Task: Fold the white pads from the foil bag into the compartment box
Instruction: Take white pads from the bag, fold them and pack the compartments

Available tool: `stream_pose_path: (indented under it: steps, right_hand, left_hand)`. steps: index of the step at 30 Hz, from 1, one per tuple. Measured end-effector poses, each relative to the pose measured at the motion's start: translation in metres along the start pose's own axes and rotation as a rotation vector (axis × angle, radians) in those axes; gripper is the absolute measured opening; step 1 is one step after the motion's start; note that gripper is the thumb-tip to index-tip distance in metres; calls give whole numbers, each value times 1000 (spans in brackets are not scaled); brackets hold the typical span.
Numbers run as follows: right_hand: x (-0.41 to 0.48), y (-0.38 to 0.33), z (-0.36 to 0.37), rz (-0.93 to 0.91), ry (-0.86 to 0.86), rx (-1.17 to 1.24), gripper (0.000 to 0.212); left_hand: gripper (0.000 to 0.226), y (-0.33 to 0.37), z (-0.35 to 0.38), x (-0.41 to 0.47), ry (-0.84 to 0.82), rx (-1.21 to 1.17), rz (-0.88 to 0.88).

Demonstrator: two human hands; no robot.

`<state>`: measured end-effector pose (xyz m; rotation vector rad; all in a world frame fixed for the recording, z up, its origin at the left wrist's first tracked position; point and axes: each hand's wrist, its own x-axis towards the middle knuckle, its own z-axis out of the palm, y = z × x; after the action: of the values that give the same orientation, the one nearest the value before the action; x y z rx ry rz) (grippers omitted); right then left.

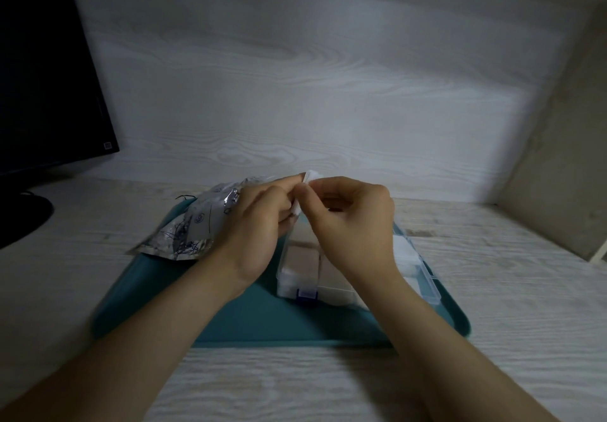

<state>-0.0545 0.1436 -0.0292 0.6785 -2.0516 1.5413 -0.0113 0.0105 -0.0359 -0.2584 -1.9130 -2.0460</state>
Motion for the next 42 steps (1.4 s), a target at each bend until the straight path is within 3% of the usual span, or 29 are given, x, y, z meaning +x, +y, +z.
stream_pose_path:
  steps: [2,4,13,18,23,28,33,42]
  right_hand:
    - [1,0,-1,41,15,40,18]
    - [2,0,-1,77,17,88,20]
    - [6,3,-3,159,-20,248,1]
    - [5,-1,-2,242,8,214,4]
    - [3,-4,-7,186,212,-21,2]
    - [0,-5,-2,64,205,-193,4]
    - [-4,-5,5,-32,121,-142,8]
    - [-1,-4,0,63,44,-13,11]
  left_hand:
    - [56,-1,-1,1,-16,-24,7]
    - [50,-1,-1,1,12,-36,16]
    - [31,-4,-6,0,148,213,203]
    - [21,-7,-9,0,243,399,260]
    - [19,-13,-13,3,330,611,357]
    - [20,-13,-11,1,309,683,371]
    - [29,-15,-7,3,175,631,348]
    - [34,-11,-5,1,153,581,354]
